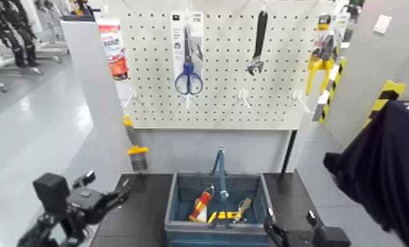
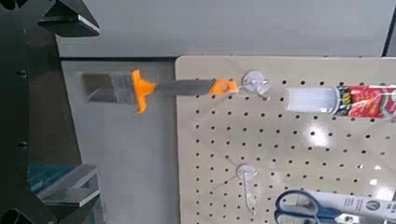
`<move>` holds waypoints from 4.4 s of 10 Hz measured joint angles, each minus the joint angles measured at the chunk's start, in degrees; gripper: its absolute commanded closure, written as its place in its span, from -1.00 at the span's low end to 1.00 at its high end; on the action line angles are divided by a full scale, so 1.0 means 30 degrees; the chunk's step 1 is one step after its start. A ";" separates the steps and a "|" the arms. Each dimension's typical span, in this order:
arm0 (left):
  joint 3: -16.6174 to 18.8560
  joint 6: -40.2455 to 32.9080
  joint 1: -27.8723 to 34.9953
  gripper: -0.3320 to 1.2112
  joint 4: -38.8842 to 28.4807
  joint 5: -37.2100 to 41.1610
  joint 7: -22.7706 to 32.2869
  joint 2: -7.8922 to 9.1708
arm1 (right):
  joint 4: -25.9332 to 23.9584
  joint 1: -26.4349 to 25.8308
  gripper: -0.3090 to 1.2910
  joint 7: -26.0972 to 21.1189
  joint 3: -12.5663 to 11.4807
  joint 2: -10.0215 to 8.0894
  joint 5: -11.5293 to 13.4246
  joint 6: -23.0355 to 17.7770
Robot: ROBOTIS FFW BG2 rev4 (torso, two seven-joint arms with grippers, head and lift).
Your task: Put the yellow paint brush into the crate.
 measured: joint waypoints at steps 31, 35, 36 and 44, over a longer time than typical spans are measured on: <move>-0.7495 -0.3145 -1.4353 0.99 1.7015 0.3700 -0.5336 0.3055 | 0.0757 -0.0648 -0.43 0.0010 0.0688 0.0033 -0.0264 -0.0094; -0.7513 -0.3127 -1.4284 0.99 1.7023 0.3720 -0.5366 0.3023 | 0.0756 -0.0645 -0.43 0.0010 0.0658 0.0014 -0.0264 -0.0125; -0.7525 -0.3131 -1.4281 0.99 1.7007 0.3721 -0.5456 0.3005 | 0.0755 -0.0645 -0.43 0.0010 0.0651 0.0000 -0.0264 -0.0125; -0.5697 -0.2258 -1.2061 0.99 1.2728 0.3487 -0.5230 0.2973 | 0.0755 -0.0592 -0.43 0.0010 0.0564 -0.0034 -0.0263 -0.0129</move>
